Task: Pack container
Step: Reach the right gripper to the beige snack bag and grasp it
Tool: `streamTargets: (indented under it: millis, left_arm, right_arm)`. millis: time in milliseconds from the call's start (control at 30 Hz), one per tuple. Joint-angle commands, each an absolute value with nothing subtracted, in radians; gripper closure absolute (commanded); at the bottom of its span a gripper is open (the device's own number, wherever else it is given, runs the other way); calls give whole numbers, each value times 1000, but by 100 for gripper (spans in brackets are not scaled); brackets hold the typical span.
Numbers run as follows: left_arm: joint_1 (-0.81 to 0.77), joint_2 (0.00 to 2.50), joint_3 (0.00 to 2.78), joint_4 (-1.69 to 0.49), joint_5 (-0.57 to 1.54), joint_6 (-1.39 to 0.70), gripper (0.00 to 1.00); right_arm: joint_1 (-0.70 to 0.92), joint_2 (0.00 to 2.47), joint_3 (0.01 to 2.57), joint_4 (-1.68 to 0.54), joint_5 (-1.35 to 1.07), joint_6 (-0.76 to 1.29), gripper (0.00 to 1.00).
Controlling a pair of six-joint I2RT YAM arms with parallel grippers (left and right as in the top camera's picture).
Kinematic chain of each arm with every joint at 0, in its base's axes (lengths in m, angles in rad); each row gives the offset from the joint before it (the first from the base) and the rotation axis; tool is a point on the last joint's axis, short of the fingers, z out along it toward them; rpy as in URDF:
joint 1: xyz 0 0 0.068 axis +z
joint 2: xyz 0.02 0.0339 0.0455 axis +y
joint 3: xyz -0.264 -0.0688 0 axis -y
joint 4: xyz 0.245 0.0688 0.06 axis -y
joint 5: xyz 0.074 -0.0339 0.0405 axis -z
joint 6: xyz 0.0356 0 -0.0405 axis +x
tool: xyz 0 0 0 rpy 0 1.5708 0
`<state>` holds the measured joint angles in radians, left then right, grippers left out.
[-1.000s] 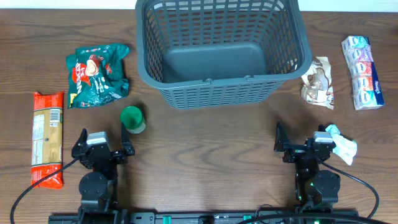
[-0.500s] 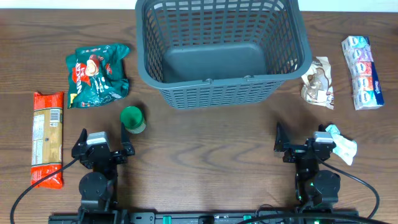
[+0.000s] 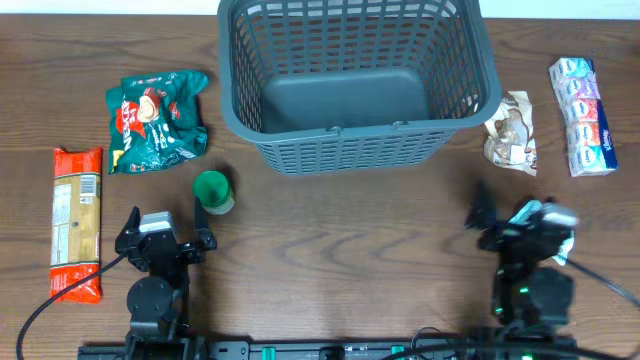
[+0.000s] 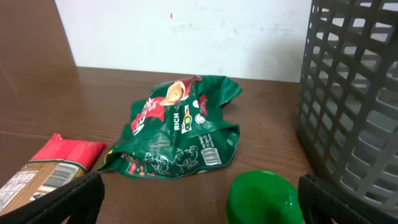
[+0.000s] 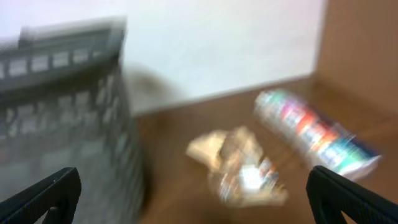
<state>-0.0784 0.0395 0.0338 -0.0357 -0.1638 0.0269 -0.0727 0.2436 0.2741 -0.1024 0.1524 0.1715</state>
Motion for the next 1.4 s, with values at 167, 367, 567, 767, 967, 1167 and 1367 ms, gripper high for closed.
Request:
streamTargets:
  millis: [167, 367, 567, 767, 967, 1167, 1367]
  left_arm:
    - [-72, 43, 4, -54, -175, 33, 1]
    - [-72, 43, 4, -54, -175, 33, 1]
    - [-72, 43, 4, -54, -175, 33, 1]
    - [-72, 43, 4, -54, -175, 33, 1]
    - [-72, 43, 4, -54, -175, 33, 1]
    - [-72, 43, 4, -54, -175, 33, 1]
    - [-72, 43, 4, -54, -175, 33, 1]
  right_arm:
    - [-263, 693, 827, -322, 27, 113, 1]
    - [-393, 1074, 1396, -693, -179, 89, 1]
    - [-418, 1421, 1961, -1090, -252, -94, 1]
    - [-418, 1603, 2203, -1243, -264, -236, 1]
    - [-419, 1605, 2204, -1267, -313, -202, 1]
    - [-418, 1610, 2203, -1284, -315, -202, 1]
    - [-419, 1684, 2202, -1376, -183, -247, 1]
